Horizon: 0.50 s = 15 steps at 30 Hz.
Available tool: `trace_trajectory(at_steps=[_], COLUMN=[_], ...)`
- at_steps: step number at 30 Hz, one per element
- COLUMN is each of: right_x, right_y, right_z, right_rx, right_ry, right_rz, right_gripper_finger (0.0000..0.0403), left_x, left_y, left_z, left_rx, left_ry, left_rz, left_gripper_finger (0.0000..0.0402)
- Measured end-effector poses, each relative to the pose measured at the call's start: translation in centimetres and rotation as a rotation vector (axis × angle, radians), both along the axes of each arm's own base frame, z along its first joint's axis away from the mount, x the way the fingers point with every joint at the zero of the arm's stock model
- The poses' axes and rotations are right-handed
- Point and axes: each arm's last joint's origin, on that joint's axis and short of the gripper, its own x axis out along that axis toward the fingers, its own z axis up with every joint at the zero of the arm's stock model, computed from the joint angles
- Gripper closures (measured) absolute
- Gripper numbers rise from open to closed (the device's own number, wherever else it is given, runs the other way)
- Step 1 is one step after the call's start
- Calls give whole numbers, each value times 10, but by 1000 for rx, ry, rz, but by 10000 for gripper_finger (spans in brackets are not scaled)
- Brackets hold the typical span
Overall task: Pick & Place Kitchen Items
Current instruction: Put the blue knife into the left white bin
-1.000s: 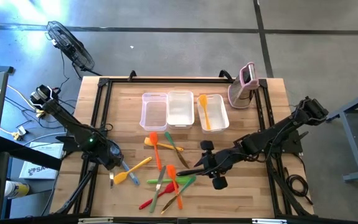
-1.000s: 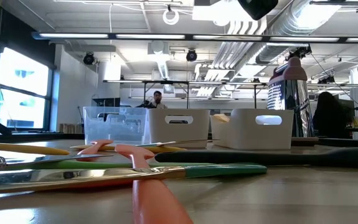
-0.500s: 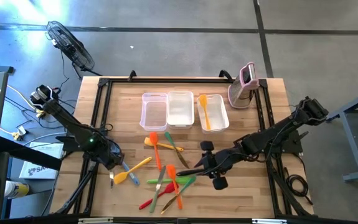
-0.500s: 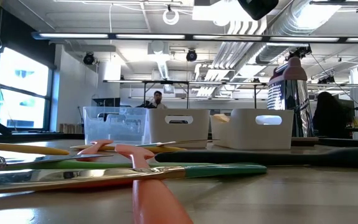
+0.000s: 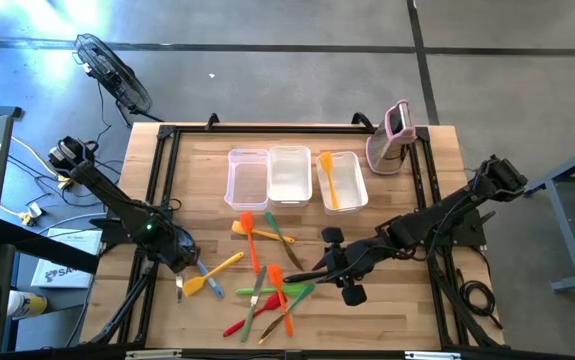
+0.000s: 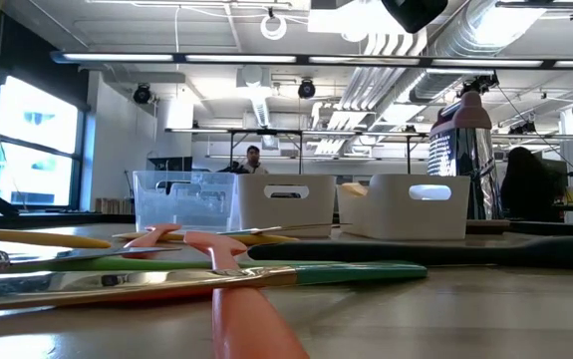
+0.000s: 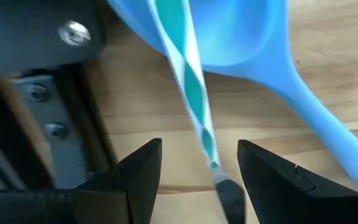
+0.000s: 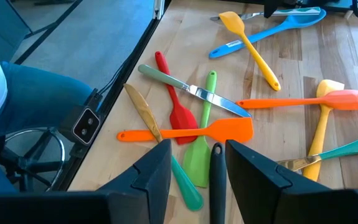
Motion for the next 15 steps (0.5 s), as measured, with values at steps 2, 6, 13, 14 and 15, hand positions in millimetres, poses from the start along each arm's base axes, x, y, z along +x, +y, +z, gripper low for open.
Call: trace_trajectory(at_steps=[2,6,13,14,15], right_x=[0,0,0,0,0], right_y=[0,0,0,0,0], right_z=[0,0,0,0,0], right_rx=[-1,-1,-1,-1,-1], right_ry=[0,0,0,0,0], right_rz=[0,1,1,1,1], right_gripper_finger=[261,261,261,261,261], left_x=[1,0,-1,-1,-1], left_y=[-1,0,2,2,2], left_z=[-2,-8,-9,-9,-9], left_rx=[-13,-29,15,15,15], left_ry=[-17,-15,-25,-25,-26], left_rz=[0,-1,8,9,9], left_gripper_finger=[197,197,201,205,209])
